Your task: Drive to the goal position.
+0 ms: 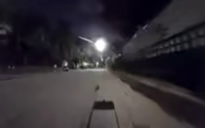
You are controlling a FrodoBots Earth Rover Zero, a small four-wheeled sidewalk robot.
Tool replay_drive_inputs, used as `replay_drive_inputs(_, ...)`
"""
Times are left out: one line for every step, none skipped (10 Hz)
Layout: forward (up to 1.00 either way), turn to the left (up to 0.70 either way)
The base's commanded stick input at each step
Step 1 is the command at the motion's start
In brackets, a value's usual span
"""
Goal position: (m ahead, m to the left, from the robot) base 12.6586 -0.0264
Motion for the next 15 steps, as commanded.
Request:
replay_drive_inputs(0.70,-0.20)
replay_drive_inputs(0.70,-0.06)
replay_drive_inputs(0.70,0.00)
replay_drive_inputs(0.70,0.00)
replay_drive_inputs(0.70,0.00)
replay_drive_inputs(0.70,0.00)
replay_drive_inputs(0.70,0.00)
replay_drive_inputs(0.70,0.00)
replay_drive_inputs(0.70,0.00)
replay_drive_inputs(0.70,0.00)
replay_drive_inputs(0.70,0.00)
replay_drive_inputs(0.70,0.00)
replay_drive_inputs(0.70,0.00)
replay_drive_inputs(0.70,0.00)
replay_drive_inputs(0.70,0.00)
